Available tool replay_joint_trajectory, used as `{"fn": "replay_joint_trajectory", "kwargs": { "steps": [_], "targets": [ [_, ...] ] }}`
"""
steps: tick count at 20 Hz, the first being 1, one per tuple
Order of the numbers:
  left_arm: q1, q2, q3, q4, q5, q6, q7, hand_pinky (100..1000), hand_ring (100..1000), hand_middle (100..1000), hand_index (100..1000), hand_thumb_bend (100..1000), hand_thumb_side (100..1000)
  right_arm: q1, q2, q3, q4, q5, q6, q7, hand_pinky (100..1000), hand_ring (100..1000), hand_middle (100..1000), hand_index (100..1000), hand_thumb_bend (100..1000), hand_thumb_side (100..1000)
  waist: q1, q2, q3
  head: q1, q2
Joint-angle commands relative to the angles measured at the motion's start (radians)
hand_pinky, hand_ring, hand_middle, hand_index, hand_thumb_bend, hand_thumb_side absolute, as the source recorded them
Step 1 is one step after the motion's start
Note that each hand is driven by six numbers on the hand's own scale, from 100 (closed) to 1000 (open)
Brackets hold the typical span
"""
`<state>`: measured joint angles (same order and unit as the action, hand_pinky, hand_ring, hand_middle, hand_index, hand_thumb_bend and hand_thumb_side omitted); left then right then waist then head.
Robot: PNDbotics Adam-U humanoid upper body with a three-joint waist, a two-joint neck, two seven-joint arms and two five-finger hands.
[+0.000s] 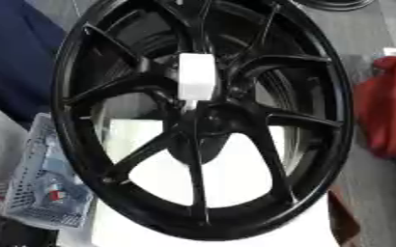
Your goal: Pull the pin out of the wheel hub.
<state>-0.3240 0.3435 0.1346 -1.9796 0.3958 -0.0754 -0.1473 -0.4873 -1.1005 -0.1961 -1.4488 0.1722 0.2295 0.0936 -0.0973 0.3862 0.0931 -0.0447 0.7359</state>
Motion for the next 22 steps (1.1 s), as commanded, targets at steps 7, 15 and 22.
{"fn": "replay_joint_trajectory", "kwargs": {
  "steps": [7, 15, 22],
  "targets": [
    [-0.002, 0.011, 0.017, -0.02, 0.005, -0.003, 0.013, 825, 604, 737, 887, 181, 841, 0.198, 0.072, -0.137, 0.132, 0.177, 0.168, -0.116, 809, 727, 481, 634, 100, 100, 0.007, -0.04, -0.013, 0.047, -0.028],
    [-0.001, 0.012, 0.02, -0.02, 0.006, -0.006, 0.017, 825, 604, 737, 888, 182, 841, 0.249, 0.139, -0.187, 0.104, 0.201, 0.256, -0.065, 884, 909, 856, 911, 100, 100, 0.009, -0.042, -0.016, 0.044, -0.024],
    [-0.001, 0.012, 0.021, -0.02, 0.005, -0.006, 0.017, 825, 604, 737, 888, 181, 841, 0.246, 0.152, -0.196, 0.059, 0.183, 0.25, -0.124, 879, 897, 843, 904, 100, 100, 0.01, -0.042, -0.018, 0.04, -0.02]
  ]
}}
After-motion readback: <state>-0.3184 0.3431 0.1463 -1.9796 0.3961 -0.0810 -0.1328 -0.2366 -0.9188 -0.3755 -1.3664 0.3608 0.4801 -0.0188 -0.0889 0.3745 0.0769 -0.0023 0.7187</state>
